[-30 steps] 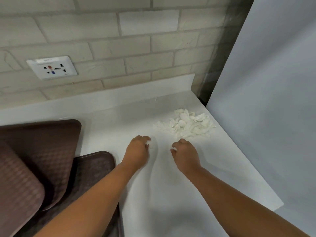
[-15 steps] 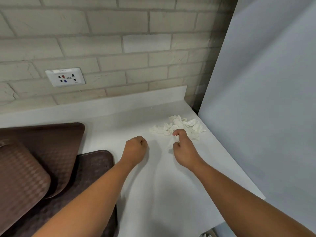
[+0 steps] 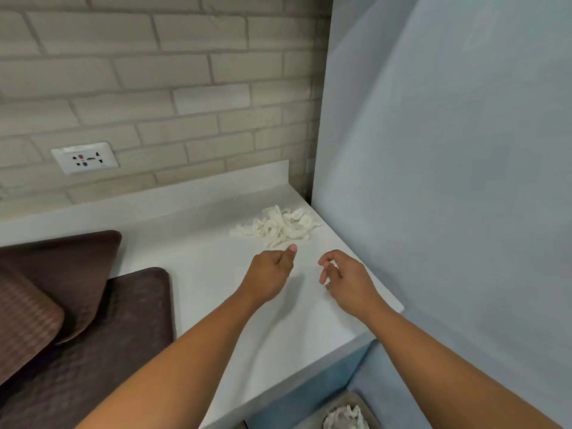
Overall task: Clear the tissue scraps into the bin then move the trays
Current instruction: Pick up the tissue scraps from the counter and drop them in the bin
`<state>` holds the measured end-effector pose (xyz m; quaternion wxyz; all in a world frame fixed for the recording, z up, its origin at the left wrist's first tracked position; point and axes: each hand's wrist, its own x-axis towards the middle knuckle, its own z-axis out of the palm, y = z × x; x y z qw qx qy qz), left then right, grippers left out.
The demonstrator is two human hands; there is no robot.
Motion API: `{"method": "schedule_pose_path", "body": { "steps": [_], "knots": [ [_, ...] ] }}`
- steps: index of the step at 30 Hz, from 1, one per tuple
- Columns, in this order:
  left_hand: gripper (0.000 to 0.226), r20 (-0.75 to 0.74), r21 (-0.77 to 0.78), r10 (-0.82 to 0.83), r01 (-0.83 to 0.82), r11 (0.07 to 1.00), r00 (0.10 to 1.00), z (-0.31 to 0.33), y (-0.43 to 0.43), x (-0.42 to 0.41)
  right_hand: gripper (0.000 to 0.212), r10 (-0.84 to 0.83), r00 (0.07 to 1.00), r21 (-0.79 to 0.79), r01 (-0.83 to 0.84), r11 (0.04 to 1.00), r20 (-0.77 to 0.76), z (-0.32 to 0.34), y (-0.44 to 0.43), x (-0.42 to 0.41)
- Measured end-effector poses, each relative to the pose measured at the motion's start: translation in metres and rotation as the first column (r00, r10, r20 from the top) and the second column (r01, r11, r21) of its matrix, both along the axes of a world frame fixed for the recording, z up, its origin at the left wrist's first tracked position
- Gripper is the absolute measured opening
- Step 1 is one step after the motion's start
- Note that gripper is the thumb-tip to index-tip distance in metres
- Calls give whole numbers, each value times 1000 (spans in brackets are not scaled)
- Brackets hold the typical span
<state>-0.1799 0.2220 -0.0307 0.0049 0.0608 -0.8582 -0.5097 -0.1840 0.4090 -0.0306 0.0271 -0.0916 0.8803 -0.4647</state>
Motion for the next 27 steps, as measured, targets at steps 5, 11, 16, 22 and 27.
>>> {"method": "schedule_pose_path", "body": {
  "steps": [5,11,16,22,27],
  "knots": [
    [68,-58,-62,-20,16,998,998,-1,71,53,40,-156,983,33,160,987,-95,-1,65,63],
    [62,-33,-174,-88,81,981,996,-10,127,114,56,-233,970,-50,230,972,-69,-19,114,128],
    [62,97,-256,-214,233,938,972,-57,158,154,58,-324,945,-56,326,944,45,-62,145,167],
    [62,249,-262,-280,342,902,927,-135,184,180,56,-395,895,31,397,917,210,-143,170,206],
    [60,373,-179,-264,348,920,890,-224,188,180,55,-448,834,160,419,894,321,-217,182,216]
  ]
}}
